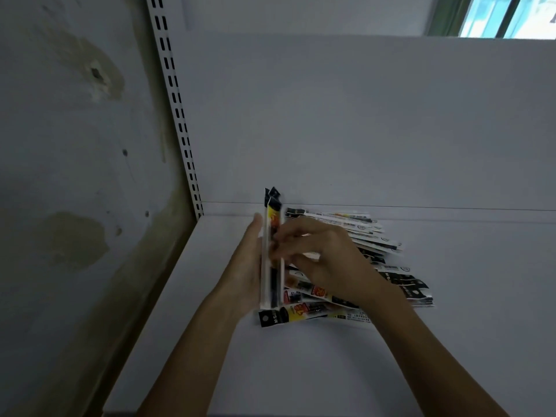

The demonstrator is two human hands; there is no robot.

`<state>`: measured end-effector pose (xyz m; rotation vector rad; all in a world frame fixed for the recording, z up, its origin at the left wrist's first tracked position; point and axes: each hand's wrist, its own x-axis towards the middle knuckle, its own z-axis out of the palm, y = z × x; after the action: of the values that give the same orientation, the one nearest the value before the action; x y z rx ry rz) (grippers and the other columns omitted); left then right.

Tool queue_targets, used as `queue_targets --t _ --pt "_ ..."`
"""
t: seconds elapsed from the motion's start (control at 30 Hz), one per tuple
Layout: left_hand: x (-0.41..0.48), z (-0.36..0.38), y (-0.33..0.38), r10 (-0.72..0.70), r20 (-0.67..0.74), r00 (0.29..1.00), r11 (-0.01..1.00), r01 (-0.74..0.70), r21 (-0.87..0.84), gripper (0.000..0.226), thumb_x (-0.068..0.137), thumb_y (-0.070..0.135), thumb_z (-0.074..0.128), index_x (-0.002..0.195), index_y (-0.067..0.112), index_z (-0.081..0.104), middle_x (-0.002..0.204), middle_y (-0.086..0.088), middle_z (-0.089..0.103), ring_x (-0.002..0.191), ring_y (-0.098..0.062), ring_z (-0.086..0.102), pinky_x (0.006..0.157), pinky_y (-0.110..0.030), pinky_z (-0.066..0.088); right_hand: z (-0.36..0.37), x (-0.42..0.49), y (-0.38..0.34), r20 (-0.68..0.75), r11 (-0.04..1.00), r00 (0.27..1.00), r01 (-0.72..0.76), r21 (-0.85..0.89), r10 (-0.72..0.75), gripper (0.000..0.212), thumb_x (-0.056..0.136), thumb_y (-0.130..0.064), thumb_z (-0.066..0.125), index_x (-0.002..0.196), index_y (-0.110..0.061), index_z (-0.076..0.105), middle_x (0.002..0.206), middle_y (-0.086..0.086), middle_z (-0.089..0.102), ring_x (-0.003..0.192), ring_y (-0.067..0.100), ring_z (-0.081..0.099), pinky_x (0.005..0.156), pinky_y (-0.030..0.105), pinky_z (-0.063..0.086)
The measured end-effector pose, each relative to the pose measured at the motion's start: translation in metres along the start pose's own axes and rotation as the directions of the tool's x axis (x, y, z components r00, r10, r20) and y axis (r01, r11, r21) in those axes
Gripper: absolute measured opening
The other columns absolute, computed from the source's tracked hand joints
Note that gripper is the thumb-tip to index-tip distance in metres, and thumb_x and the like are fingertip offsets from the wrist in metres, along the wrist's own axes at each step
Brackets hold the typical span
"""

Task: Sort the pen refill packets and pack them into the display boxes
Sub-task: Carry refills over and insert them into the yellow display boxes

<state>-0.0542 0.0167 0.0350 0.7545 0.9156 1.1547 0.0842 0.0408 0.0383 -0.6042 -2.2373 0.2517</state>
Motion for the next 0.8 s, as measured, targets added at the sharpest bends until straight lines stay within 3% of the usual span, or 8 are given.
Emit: queue_targets --t 0.13,0.2,0.27,0.37,0.43,0.53,0.67,0.8 --pt "0.003 0.010 -0.006 0.132 -0.033 0.991 0.955 -0.118 0.273 0.038 0.093 0.040 0.044 0.108 0.012 0.065 0.097 -0.007 0.071 0.094 -0.022 0.066 0.079 -0.033 0.051 -0.009 -0.013 -0.004 0.004 0.972 0.982 -0.185 0.147 0.187 0.030 0.070 0.007 0.050 0.080 -0.007 0.074 0.103 0.001 0.071 0.094 0.007 0.065 0.085 0.021 0.051" --pt "0.005 0.024 -0.011 0.169 -0.048 0.985 0.944 -0.147 0.294 0.032 0.093 0.039 0.048 0.101 0.012 0.065 0.079 -0.002 0.068 0.069 -0.012 0.064 0.059 -0.023 0.048 -0.017 -0.022 -0.005 -0.048 0.927 0.954 -0.274 0.256 0.296 0.029 0.069 0.008 0.047 0.075 -0.004 0.073 0.100 0.001 0.072 0.095 0.007 0.066 0.087 0.021 0.050" --pt "0.008 0.039 -0.015 0.210 -0.115 0.971 0.942 -0.169 0.290 0.018 0.092 0.029 0.054 0.086 0.013 0.059 0.053 0.006 0.051 0.043 -0.004 0.045 0.041 -0.016 0.035 -0.030 -0.033 -0.003 -0.166 0.895 0.912 -0.311 0.320 0.376 0.026 0.072 0.005 0.047 0.072 -0.005 0.071 0.092 0.001 0.072 0.091 0.008 0.067 0.085 0.026 0.052" --pt "0.016 0.062 -0.020 0.188 -0.165 0.968 0.963 -0.149 0.225 0.020 0.093 0.014 0.048 0.074 0.013 0.049 0.044 0.009 0.038 0.038 -0.004 0.032 0.039 -0.017 0.029 -0.059 -0.060 0.012 -0.361 0.891 0.815 -0.425 0.159 0.453 0.026 0.075 -0.004 0.047 0.078 -0.014 0.071 0.085 -0.002 0.070 0.084 0.006 0.065 0.079 0.019 0.051" --pt "0.016 0.084 -0.029 0.206 -0.138 0.969 0.935 -0.154 0.320 0.028 0.094 0.019 0.046 0.068 0.013 0.052 0.058 0.002 0.051 0.051 -0.010 0.044 0.050 -0.022 0.036 -0.081 -0.084 0.024 -0.426 0.859 0.775 -0.512 0.007 0.466 0.025 0.078 -0.007 0.048 0.085 -0.013 0.071 0.087 -0.003 0.069 0.083 0.006 0.062 0.078 0.015 0.049" --pt "0.012 0.130 -0.049 0.289 -0.023 0.957 0.834 -0.240 0.497 0.029 0.096 0.035 0.040 0.078 0.023 0.059 0.082 0.005 0.055 0.075 -0.010 0.052 0.059 -0.025 0.039 -0.120 -0.127 0.031 -0.487 0.780 0.730 -0.609 -0.144 0.480 0.021 0.080 0.001 0.055 0.090 -0.011 0.070 0.089 -0.008 0.064 0.084 0.002 0.058 0.081 0.006 0.042" --pt "0.016 0.206 -0.082 0.265 0.110 0.958 0.851 -0.286 0.440 0.027 0.097 0.039 0.038 0.094 0.031 0.063 0.082 0.003 0.051 0.076 -0.008 0.051 0.056 -0.019 0.042 -0.192 -0.196 0.026 -0.582 0.589 0.603 -0.770 -0.245 0.546 0.023 0.083 0.002 0.057 0.096 -0.012 0.069 0.097 -0.003 0.067 0.090 0.010 0.058 0.083 0.020 0.043" --pt "0.020 0.296 -0.136 0.206 0.227 0.952 0.925 -0.265 0.271 0.024 0.098 0.029 0.042 0.090 0.031 0.065 0.073 0.005 0.047 0.057 0.001 0.049 0.057 -0.015 0.045 -0.273 -0.273 0.017 -0.662 0.371 0.449 -0.889 -0.268 0.600 0.027 0.084 -0.004 0.055 0.106 -0.013 0.066 0.104 0.001 0.067 0.095 0.014 0.059 0.087 0.027 0.046"
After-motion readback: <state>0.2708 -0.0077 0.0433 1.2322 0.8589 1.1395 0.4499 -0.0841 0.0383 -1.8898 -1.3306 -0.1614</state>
